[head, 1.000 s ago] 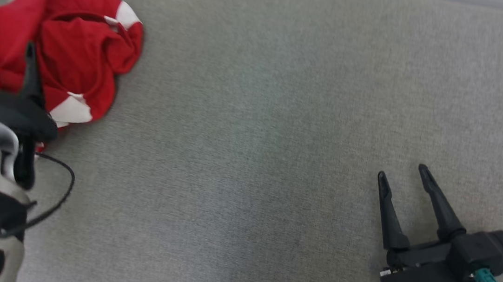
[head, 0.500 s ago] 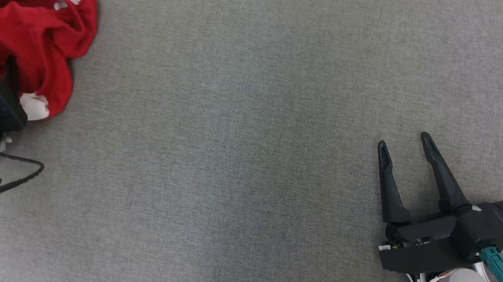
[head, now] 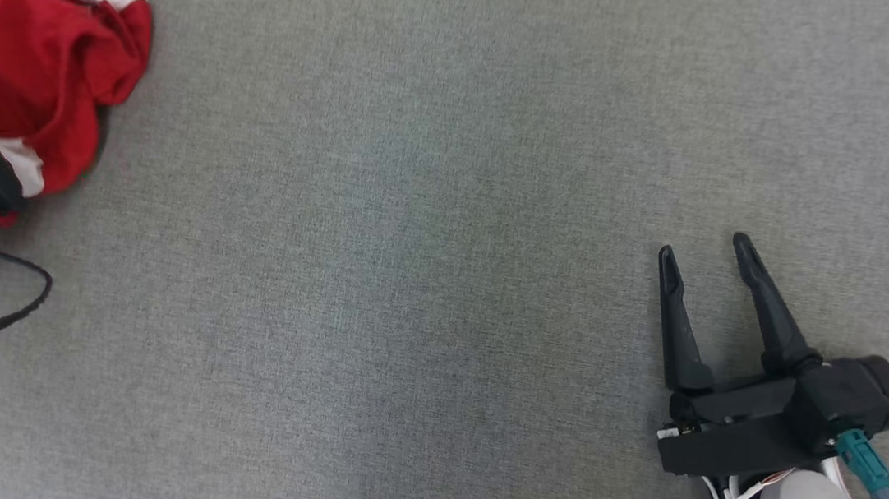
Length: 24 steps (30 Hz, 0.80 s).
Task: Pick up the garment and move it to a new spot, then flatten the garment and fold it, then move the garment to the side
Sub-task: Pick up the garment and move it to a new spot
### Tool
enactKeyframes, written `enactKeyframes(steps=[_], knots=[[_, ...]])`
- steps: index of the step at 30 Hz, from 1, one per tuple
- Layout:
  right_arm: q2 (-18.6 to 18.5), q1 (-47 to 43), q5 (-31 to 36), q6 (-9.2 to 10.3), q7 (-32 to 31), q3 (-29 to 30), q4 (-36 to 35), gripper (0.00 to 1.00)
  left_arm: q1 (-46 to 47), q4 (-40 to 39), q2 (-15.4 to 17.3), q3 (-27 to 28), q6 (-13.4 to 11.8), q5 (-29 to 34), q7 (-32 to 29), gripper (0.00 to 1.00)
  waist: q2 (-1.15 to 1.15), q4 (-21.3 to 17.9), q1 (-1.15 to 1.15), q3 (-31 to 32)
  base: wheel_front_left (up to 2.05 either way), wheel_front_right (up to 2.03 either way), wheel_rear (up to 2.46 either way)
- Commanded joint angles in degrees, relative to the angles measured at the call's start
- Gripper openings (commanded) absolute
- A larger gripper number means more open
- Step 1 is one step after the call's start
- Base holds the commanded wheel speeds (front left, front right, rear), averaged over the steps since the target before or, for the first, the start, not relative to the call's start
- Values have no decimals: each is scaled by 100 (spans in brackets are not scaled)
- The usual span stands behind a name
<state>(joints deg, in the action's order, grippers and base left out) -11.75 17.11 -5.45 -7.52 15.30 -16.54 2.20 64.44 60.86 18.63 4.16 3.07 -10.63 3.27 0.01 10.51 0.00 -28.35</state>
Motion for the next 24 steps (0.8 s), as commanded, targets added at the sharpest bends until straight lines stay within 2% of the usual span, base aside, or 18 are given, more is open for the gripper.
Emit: enactKeyframes(steps=[1, 5, 10, 15, 24], knots=[[34, -136, -22, 4, -15, -11, 84, 100, -117, -124, 72, -22, 52, 9, 229, 0, -1, -70, 0, 171, 0, 0, 0], [104, -234, -54, 4, -9, 13, 82, 100, -235, -419, 99, -45, 175, -52, 616, 0, -1, -97, 0, 395, 0, 0, 0], [170, -415, -73, 4, -9, 19, 113, 100, -383, -871, -17, -6, 297, -321, 731, 0, -1, -119, 0, 728, 0, 0, 0], [262, -554, -114, 4, -9, 16, 142, 100, -478, -1318, -109, -82, 367, -449, 598, 0, -1, -182, 0, 1093, 0, 0, 0], [506, -881, -204, 4, -9, 36, 184, 100, -841, -2632, -302, -309, 400, -674, -152, 0, -1, -493, 0, 1753, 0, 0, 0]])
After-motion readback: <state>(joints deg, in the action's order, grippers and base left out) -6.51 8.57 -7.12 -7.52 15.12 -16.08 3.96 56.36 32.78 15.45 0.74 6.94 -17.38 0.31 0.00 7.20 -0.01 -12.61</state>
